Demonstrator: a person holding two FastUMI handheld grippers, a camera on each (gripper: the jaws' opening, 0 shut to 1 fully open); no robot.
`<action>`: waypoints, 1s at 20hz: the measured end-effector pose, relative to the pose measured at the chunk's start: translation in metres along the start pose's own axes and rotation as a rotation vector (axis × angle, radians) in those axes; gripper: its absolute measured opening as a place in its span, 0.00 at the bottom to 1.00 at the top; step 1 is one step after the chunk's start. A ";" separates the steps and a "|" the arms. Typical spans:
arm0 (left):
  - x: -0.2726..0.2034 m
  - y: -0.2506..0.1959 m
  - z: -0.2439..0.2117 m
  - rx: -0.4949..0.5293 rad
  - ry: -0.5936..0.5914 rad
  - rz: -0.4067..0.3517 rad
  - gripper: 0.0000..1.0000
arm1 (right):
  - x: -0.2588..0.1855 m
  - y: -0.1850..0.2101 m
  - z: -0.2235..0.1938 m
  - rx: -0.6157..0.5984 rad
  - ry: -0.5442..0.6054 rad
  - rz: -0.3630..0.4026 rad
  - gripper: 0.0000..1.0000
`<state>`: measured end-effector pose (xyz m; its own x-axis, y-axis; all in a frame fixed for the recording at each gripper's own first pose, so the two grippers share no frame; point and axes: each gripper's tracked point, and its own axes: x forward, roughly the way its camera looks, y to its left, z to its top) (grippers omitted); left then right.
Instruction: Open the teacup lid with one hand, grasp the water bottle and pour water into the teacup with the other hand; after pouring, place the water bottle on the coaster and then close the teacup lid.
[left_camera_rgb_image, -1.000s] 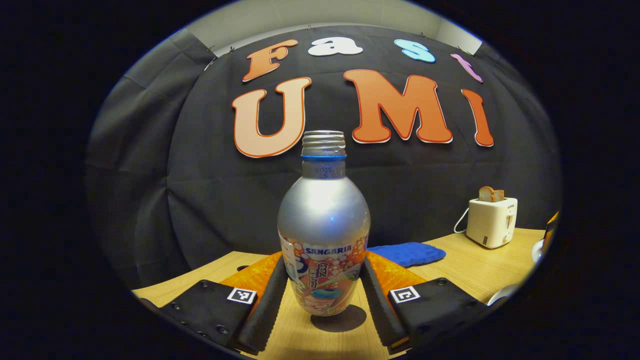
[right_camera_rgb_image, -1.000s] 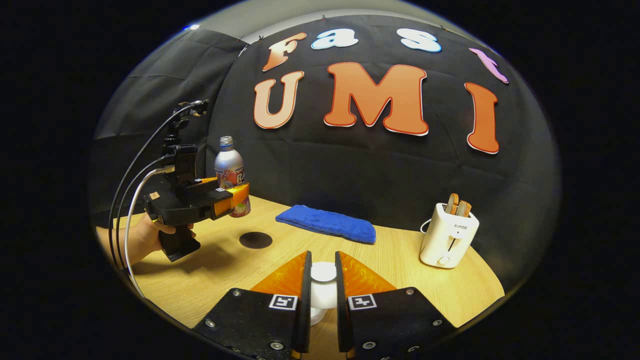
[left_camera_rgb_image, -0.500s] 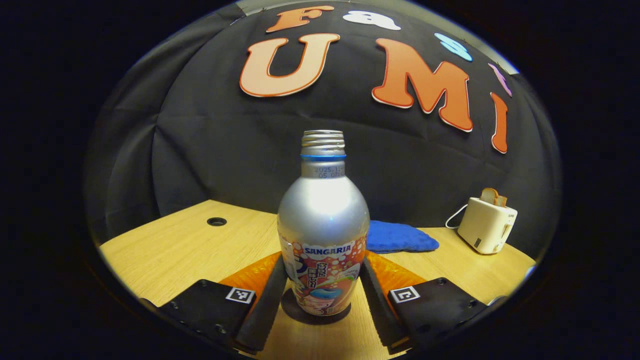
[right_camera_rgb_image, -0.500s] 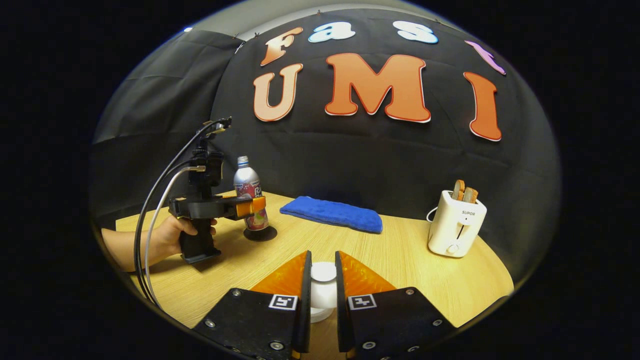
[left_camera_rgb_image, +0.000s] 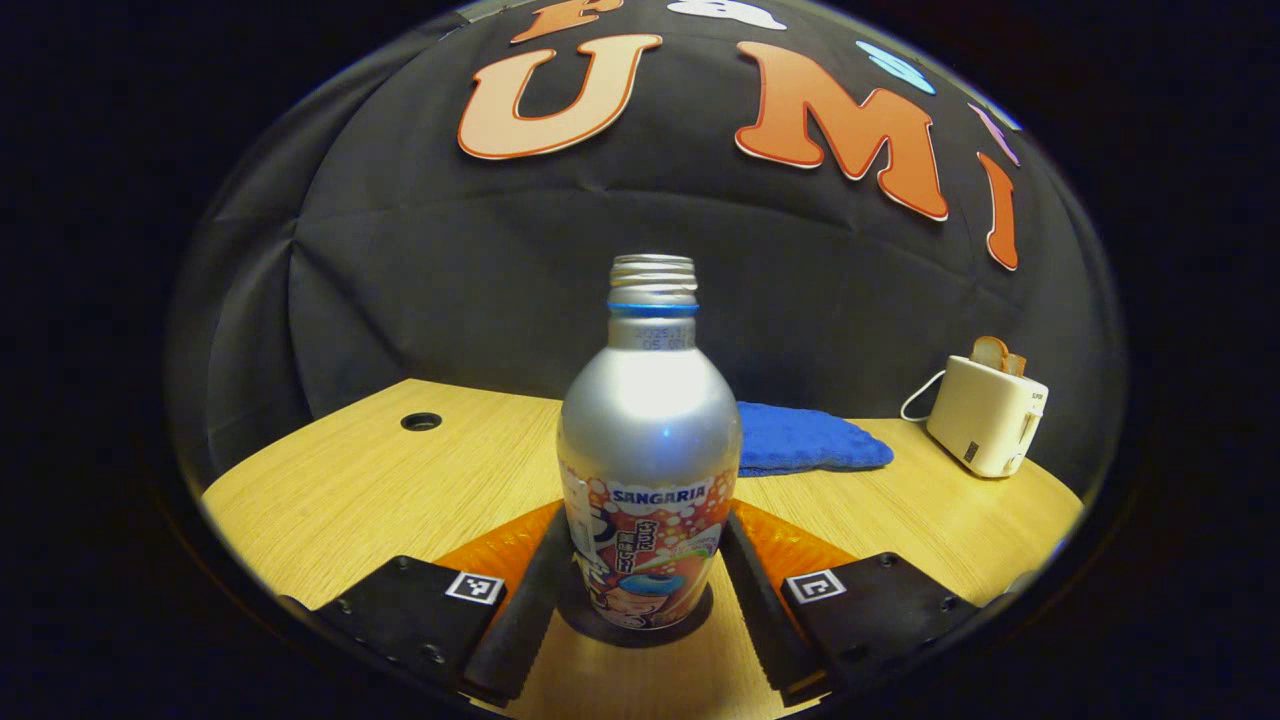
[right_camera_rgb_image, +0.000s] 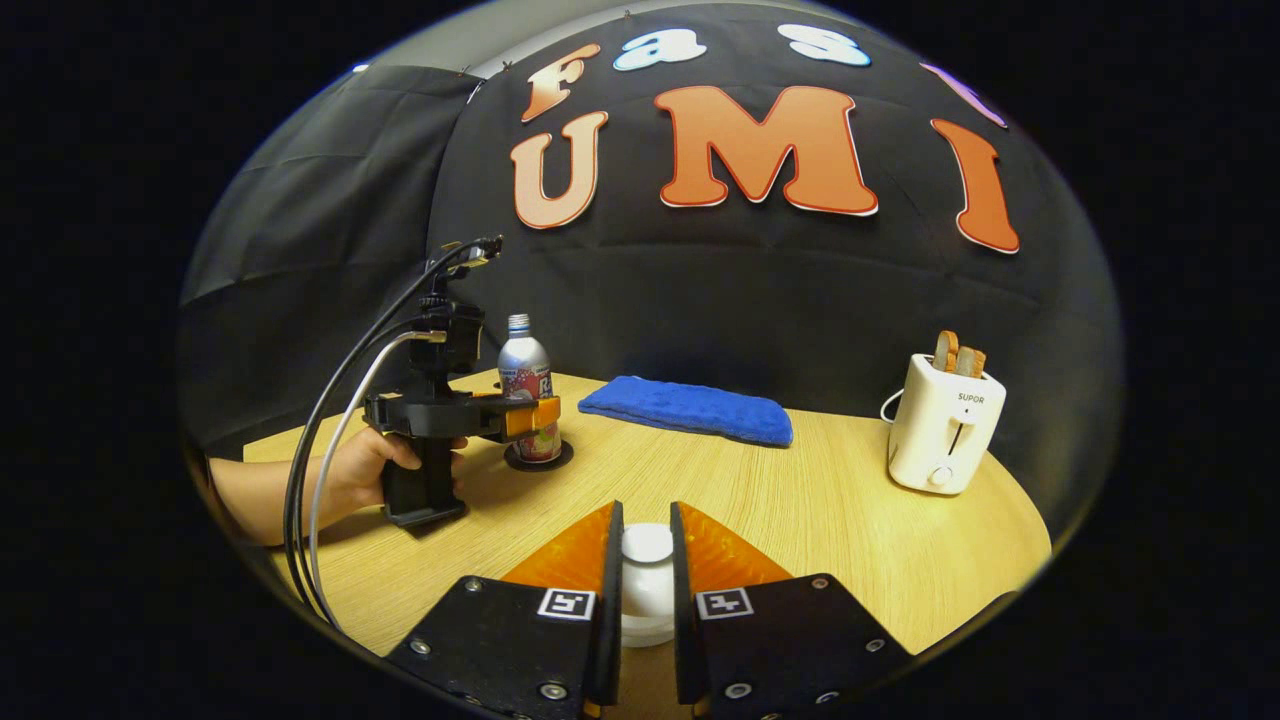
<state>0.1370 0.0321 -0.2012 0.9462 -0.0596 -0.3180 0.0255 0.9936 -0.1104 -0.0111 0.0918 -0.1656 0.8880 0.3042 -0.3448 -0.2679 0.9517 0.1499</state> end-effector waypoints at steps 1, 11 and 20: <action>-0.002 -0.001 0.000 0.002 0.000 -0.003 0.88 | 0.003 0.002 -0.002 0.004 0.004 0.006 0.23; -0.030 -0.002 0.012 0.008 -0.031 -0.018 0.92 | 0.006 0.007 -0.021 0.005 0.032 0.020 0.23; -0.061 0.001 0.013 -0.028 -0.056 0.012 0.95 | 0.014 0.000 -0.032 0.009 0.042 -0.003 0.21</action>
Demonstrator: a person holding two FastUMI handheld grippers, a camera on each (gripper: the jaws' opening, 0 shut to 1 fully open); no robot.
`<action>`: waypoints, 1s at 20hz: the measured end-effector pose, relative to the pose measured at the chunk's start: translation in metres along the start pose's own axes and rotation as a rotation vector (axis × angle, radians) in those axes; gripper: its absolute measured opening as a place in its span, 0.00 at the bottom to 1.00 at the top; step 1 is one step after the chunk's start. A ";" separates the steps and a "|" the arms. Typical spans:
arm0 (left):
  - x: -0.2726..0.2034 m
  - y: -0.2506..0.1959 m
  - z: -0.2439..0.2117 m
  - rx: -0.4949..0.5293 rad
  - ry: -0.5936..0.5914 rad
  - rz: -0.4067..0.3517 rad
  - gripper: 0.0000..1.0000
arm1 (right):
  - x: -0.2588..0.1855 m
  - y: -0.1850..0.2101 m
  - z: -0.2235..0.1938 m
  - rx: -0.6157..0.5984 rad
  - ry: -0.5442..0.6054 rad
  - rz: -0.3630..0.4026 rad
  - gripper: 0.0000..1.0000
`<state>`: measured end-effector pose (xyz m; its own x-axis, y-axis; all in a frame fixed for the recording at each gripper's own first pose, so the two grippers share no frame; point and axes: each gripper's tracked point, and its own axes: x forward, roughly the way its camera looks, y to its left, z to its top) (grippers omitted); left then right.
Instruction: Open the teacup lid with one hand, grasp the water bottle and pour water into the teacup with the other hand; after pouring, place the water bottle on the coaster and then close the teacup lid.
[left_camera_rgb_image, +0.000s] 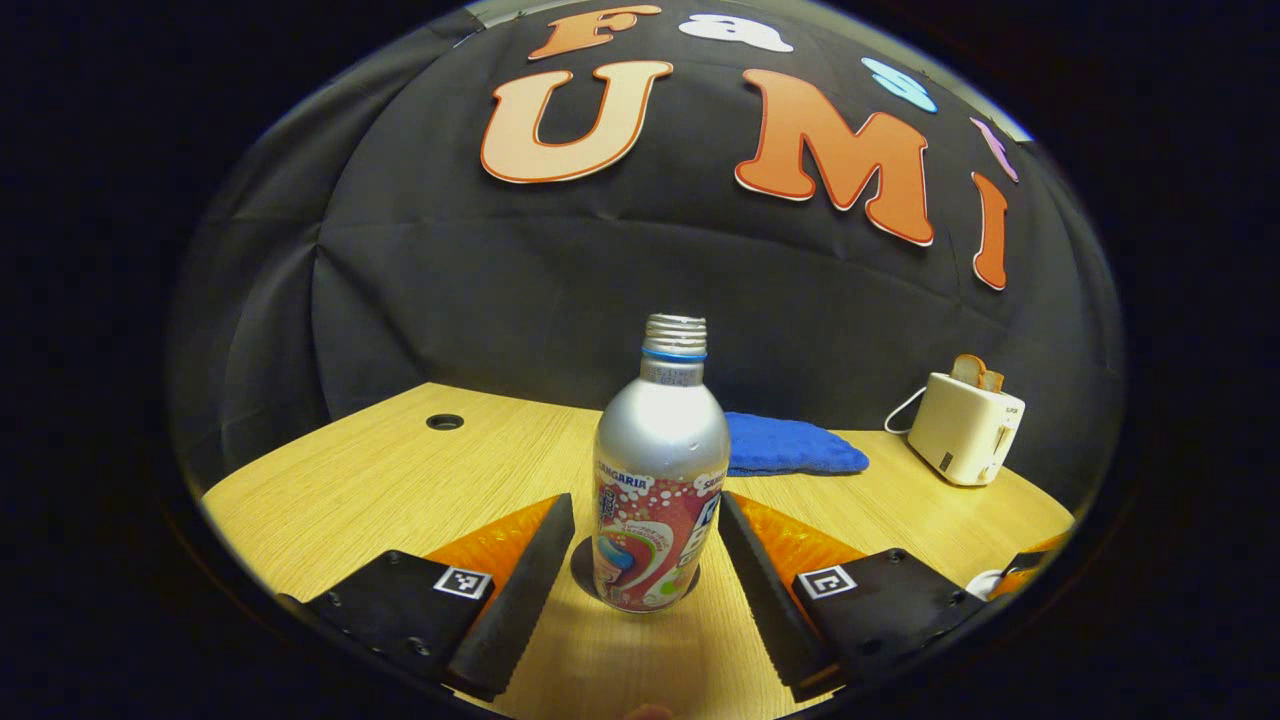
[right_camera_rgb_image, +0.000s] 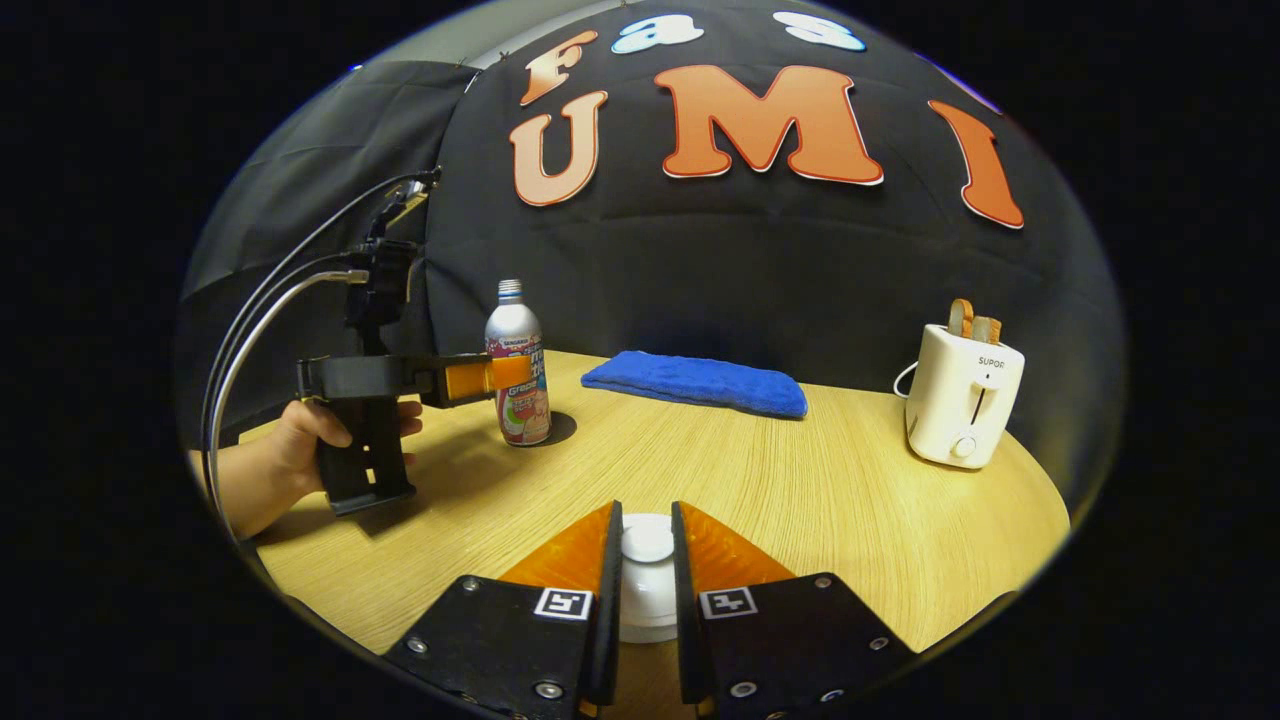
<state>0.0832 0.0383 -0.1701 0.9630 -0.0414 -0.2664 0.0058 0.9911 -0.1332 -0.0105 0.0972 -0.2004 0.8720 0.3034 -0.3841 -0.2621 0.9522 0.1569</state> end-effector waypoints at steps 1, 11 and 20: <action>-0.005 0.000 0.004 0.005 -0.012 0.002 0.95 | -0.001 -0.001 0.002 -0.003 -0.006 -0.005 0.27; -0.079 0.007 0.071 0.056 -0.206 0.094 0.93 | -0.025 -0.033 0.084 -0.063 -0.234 -0.152 0.72; -0.149 -0.002 0.104 0.106 -0.337 0.119 0.99 | -0.076 -0.030 0.164 -0.112 -0.471 -0.236 0.85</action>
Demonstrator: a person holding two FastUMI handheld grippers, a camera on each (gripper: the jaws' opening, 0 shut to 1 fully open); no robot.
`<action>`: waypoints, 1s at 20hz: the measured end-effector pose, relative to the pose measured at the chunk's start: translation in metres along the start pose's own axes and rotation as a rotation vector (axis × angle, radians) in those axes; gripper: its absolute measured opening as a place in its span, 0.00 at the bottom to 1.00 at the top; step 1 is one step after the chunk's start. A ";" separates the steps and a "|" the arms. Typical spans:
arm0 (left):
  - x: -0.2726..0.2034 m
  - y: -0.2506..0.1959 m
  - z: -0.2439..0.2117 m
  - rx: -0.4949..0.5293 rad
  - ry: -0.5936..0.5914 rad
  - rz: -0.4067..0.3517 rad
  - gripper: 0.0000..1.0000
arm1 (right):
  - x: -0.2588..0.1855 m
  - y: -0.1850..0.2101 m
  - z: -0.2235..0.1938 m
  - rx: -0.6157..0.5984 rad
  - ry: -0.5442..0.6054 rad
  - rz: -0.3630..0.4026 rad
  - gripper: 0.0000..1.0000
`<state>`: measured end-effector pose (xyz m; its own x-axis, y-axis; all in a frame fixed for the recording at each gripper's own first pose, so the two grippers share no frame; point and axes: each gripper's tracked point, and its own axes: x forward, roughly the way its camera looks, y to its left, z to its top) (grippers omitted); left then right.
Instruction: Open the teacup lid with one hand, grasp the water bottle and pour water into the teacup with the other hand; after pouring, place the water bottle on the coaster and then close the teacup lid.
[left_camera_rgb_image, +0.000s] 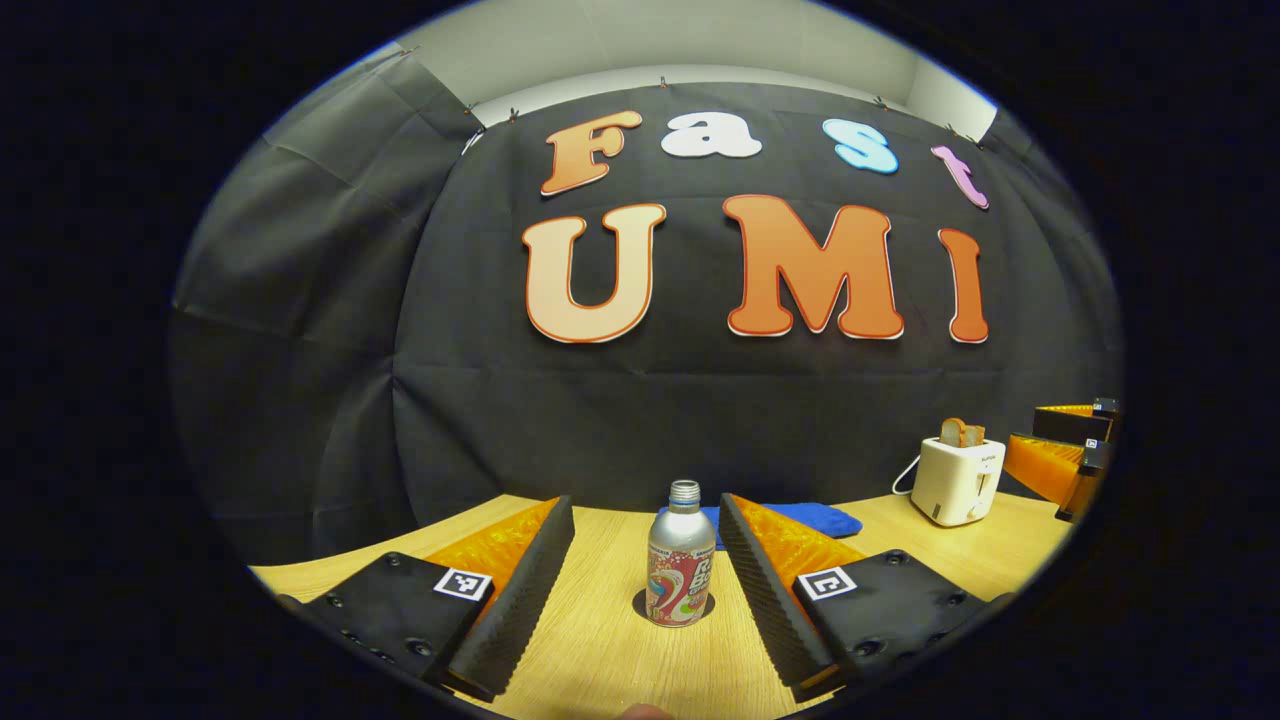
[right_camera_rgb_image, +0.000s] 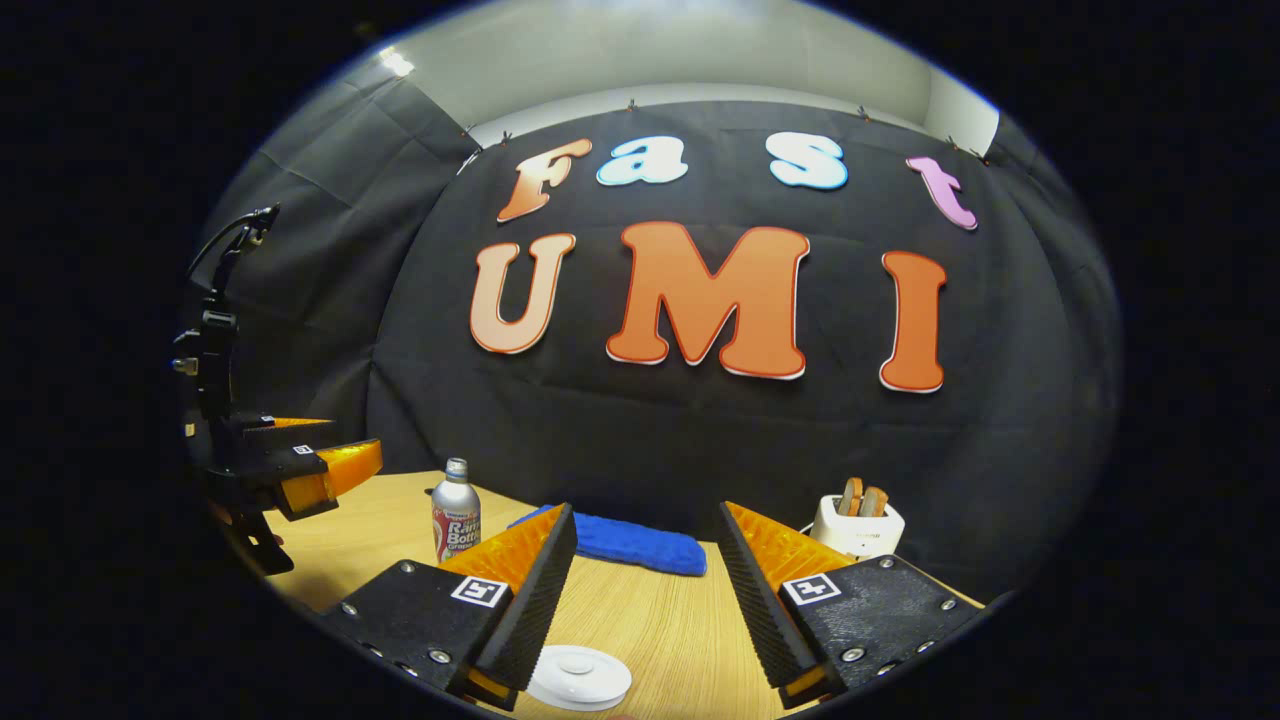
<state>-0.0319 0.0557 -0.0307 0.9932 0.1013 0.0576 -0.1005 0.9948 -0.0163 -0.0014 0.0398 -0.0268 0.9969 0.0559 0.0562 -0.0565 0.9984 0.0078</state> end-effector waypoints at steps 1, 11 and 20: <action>-0.005 0.000 0.004 0.002 -0.011 -0.002 0.92 | -0.002 0.000 0.007 0.000 -0.019 -0.007 0.85; -0.014 0.015 0.007 0.050 -0.047 0.015 0.98 | -0.007 -0.010 0.014 0.019 -0.036 -0.061 0.87; -0.006 0.009 -0.003 0.029 -0.021 0.000 0.95 | -0.004 -0.019 0.005 0.020 -0.010 -0.072 0.87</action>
